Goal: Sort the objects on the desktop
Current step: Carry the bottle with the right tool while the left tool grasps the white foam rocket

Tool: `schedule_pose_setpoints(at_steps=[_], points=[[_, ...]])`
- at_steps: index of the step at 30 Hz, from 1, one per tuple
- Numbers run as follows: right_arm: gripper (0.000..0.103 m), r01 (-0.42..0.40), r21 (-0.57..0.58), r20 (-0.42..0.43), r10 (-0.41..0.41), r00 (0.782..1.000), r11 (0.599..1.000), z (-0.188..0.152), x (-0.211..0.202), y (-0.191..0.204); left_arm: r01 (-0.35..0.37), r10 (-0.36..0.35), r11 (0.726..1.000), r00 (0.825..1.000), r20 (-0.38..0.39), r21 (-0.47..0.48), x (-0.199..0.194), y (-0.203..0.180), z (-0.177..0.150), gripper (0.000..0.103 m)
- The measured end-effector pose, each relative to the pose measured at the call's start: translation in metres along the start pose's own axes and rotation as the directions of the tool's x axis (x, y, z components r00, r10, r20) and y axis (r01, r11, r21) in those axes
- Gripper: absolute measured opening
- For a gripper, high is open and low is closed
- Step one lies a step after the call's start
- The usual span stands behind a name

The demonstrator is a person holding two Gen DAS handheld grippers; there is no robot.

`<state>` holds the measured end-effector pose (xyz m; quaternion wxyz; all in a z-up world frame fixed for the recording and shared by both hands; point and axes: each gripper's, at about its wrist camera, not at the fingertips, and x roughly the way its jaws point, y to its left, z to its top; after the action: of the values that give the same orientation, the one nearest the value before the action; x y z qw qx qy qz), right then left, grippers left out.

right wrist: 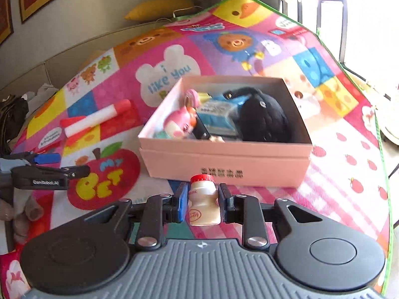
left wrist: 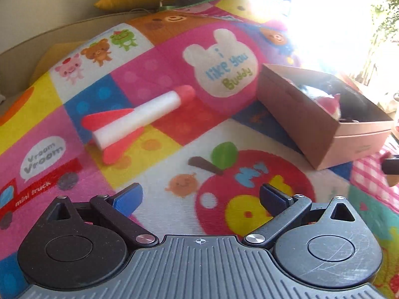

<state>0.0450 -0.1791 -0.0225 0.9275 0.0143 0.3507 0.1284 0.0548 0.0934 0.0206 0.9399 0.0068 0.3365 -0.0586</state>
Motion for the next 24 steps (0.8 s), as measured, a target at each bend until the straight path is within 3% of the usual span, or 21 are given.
schedule_pose_setpoints(at_steps=[6, 12, 19, 21, 24], points=[[0.025, -0.104, 0.033, 0.103, 0.1, 0.99, 0.994, -0.018, 0.005, -0.009, 0.056, -0.059, 0.993, 0.998, 0.024, 0.109, -0.016, -0.054, 0.002, 0.102], [0.025, -0.139, 0.041, 0.077, 0.136, 0.988, 0.989, -0.037, 0.001, -0.016, 0.063, -0.064, 0.986, 0.998, 0.002, 0.154, -0.018, -0.085, -0.002, 0.102], [0.049, -0.118, 0.056, 0.074, 0.114, 0.991, 0.991, -0.062, -0.029, -0.035, 0.084, -0.08, 0.976, 0.996, -0.028, 0.201, -0.014, -0.104, -0.01, 0.102], [0.059, -0.103, 0.057, 0.082, 0.099, 0.992, 0.993, -0.067, -0.034, -0.037, 0.059, -0.061, 0.975, 0.998, 0.002, 0.215, -0.012, -0.102, -0.009, 0.102], [0.067, -0.077, 0.06, 0.111, 0.07, 0.991, 0.995, -0.069, -0.036, -0.038, -0.114, 0.09, 0.967, 0.989, 0.116, 0.226, -0.004, -0.08, 0.008, 0.102]])
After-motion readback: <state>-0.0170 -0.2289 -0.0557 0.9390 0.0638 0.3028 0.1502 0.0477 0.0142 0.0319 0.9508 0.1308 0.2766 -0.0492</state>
